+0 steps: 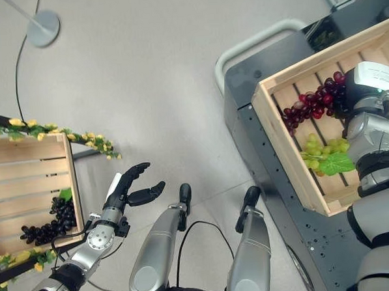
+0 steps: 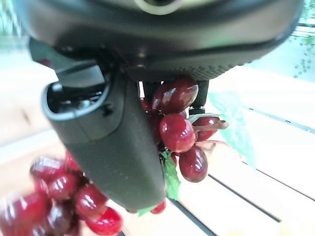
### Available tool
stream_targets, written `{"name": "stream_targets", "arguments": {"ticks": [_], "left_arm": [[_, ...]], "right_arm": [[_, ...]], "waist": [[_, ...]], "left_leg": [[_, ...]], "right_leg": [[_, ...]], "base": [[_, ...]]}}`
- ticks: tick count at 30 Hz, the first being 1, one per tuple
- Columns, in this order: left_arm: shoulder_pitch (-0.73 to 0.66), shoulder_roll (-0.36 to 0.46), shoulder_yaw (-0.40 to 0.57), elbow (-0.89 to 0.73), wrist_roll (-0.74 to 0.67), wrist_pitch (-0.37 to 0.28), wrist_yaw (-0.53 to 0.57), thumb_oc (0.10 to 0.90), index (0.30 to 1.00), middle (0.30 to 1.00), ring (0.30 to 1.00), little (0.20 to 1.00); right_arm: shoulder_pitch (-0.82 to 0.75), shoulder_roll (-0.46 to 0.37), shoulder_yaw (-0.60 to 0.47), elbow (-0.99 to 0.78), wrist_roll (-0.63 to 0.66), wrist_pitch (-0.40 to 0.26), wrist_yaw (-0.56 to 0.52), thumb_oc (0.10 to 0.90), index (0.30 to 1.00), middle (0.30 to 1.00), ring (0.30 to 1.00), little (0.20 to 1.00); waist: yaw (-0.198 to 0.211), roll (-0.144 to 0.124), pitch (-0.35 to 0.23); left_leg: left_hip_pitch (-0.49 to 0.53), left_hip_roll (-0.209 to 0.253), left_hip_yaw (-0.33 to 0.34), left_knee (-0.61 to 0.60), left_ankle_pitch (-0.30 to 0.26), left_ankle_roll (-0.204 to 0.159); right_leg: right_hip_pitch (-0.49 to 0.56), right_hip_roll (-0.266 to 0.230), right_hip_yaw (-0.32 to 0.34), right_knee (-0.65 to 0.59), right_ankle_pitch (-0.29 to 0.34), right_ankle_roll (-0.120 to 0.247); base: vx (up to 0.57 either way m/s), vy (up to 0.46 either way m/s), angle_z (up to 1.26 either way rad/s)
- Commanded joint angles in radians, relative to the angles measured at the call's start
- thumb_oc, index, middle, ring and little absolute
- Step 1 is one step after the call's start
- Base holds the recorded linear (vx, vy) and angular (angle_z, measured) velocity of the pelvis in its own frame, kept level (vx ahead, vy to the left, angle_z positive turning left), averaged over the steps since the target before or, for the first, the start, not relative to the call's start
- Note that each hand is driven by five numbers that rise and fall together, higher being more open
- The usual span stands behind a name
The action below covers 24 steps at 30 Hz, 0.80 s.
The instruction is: Pick up the fruits from the basket on one side to the basket on the other side
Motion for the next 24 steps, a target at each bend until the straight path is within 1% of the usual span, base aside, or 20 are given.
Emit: {"name": "stream_targets", "arguments": {"ticks": [1,3,5,8,9,10,11,13,15,17,19,20,22,24], "left_arm": [[0.057,0.029,0.062,-0.051,-0.033,-0.067,-0.03,0.8,0.9,0.9,0.9,0.9],[0.074,0.03,0.052,-0.074,-0.005,-0.086,-0.051,0.8,0.9,0.9,0.9,0.9],[0.08,0.034,0.045,-0.093,0.007,-0.091,-0.067,0.8,0.9,0.9,0.9,0.9],[0.077,0.036,0.032,-0.104,-0.019,-0.085,-0.115,0.8,0.9,0.9,0.9,0.9],[0.075,0.037,0.029,-0.11,-0.03,-0.081,-0.133,0.8,0.9,0.9,0.9,0.9],[0.073,0.04,0.025,-0.127,-0.056,-0.08,-0.171,0.8,0.9,0.9,0.9,0.9],[0.073,0.041,0.024,-0.132,-0.064,-0.08,-0.18,0.8,0.9,0.9,0.9,0.9],[0.073,0.046,0.021,-0.163,-0.093,-0.07,-0.21,0.8,0.9,0.9,0.9,0.9],[0.07,0.047,0.021,-0.18,-0.1,-0.067,-0.22,0.8,0.9,0.9,0.9,0.9],[0.056,0.056,0.025,-0.219,-0.073,-0.07,-0.214,0.8,0.9,0.9,0.9,0.9],[0.041,0.062,0.028,-0.257,-0.074,-0.057,-0.233,0.8,0.9,0.9,0.9,0.9],[0.042,0.063,0.028,-0.259,-0.074,-0.056,-0.233,0.8,0.9,0.9,0.9,0.9],[0.019,0.072,0.032,-0.323,-0.079,-0.032,-0.265,0.8,0.9,0.9,0.9,0.9],[0.0,0.079,0.029,-0.362,-0.082,-0.014,-0.277,0.8,0.9,0.9,0.9,0.9]], "right_arm": [[-0.044,-0.077,-0.071,-0.089,0.084,-0.039,-0.143,0.4,0.3,0.3,0.3,0.3],[0.02,-0.077,-0.124,-0.157,0.132,-0.046,-0.143,0.4,0.3,0.3,0.3,0.3],[0.058,-0.073,-0.148,-0.196,0.132,-0.057,-0.141,0.4,0.3,0.3,0.3,0.3],[0.081,-0.071,-0.145,-0.241,0.101,-0.07,-0.134,0.4,0.3,0.3,0.3,0.3],[0.086,-0.069,-0.141,-0.254,0.09,-0.07,-0.132,0.4,0.3,0.3,0.3,0.3],[0.101,-0.072,-0.136,-0.288,0.07,-0.075,-0.136,0.4,0.3,0.3,0.3,0.3],[0.103,-0.072,-0.134,-0.294,0.067,-0.076,-0.141,0.4,0.3,0.3,0.3,0.3],[0.118,-0.073,-0.132,-0.334,0.05,-0.082,-0.14,0.4,0.3,0.3,0.3,0.3],[0.127,-0.071,-0.135,-0.352,0.037,-0.09,-0.143,0.4,0.3,0.3,0.3,0.3],[0.125,-0.073,-0.125,-0.377,0.022,-0.106,-0.148,0.4,0.3,0.3,0.3,0.3],[0.115,-0.075,-0.115,-0.406,0.011,-0.1,-0.146,0.4,0.3,0.3,0.3,0.3],[0.116,-0.075,-0.116,-0.407,0.011,-0.099,-0.146,0.4,0.3,0.3,0.3,0.3],[0.102,-0.078,-0.114,-0.448,-0.004,-0.099,-0.156,0.4,0.3,0.3,0.3,0.3],[0.091,-0.076,-0.115,-0.473,-0.012,-0.104,-0.164,0.4,0.3,0.3,0.3,0.3]], "waist": [[0.003,-0.062,-0.023],[-0.005,-0.082,-0.067],[-0.009,-0.094,-0.099],[-0.016,-0.109,-0.144],[-0.019,-0.115,-0.164],[-0.023,-0.124,-0.197],[-0.024,-0.126,-0.205],[-0.028,-0.137,-0.253],[-0.028,-0.142,-0.281],[-0.023,-0.149,-0.33],[-0.018,-0.154,-0.366],[-0.019,-0.154,-0.366],[-0.011,-0.155,-0.394],[-0.006,-0.153,-0.407]], "left_leg": [[0.047,0.017,0.003,0.001,-0.003,0.0],[0.121,0.03,0.013,-0.047,0.001,-0.009],[0.17,0.038,0.02,-0.086,0.006,-0.015],[0.237,0.046,0.026,-0.14,0.015,-0.02],[0.259,0.046,0.028,-0.164,0.023,-0.021],[0.303,0.049,0.033,-0.203,0.03,-0.024],[0.311,0.049,0.034,-0.212,0.032,-0.025],[0.37,0.053,0.039,-0.266,0.041,-0.028],[0.39,0.054,0.038,-0.287,0.044,-0.03],[0.436,0.053,0.033,-0.331,0.05,-0.032],[0.463,0.05,0.024,-0.365,0.056,-0.033],[0.465,0.05,0.024,-0.367,0.057,-0.034],[0.491,0.046,0.007,-0.415,0.067,-0.035],[0.499,0.041,-0.005,-0.435,0.071,-0.035]], "right_leg": [[0.071,0.012,-0.028,0.051,-0.024,-0.049],[0.149,0.017,-0.032,-0.016,-0.013,-0.043],[0.203,0.022,-0.035,-0.064,-0.007,-0.04],[0.277,0.031,-0.033,-0.123,0.001,-0.034],[0.3,0.034,-0.032,-0.146,0.007,-0.031],[0.347,0.04,-0.032,-0.184,0.012,-0.026],[0.356,0.041,-0.032,-0.193,0.014,-0.024],[0.416,0.05,-0.029,-0.242,0.022,-0.019],[0.437,0.052,-0.029,-0.261,0.026,-0.016],[0.481,0.057,-0.031,-0.307,0.043,-0.009],[0.509,0.062,-0.026,-0.345,0.058,-0.003],[0.511,0.062,-0.027,-0.347,0.058,-0.003],[0.539,0.065,-0.028,-0.383,0.07,0.005],[0.551,0.067,-0.032,-0.396,0.072,0.008]], "base": [[0.08,0.023,-0.05],[0.12,0.036,-0.07],[0.1,0.034,-0.05],[0.1,0.027,-0.1],[0.17,0.023,-0.12],[0.15,0.023,-0.14],[0.17,0.026,-0.09],[0.16,0.026,-0.01],[0.13,0.025,0.04],[0.16,0.027,0.0],[0.14,0.008,0.08],[0.1,0.004,0.17],[0.08,0.004,0.16],[0.05,0.009,0.11]]}}
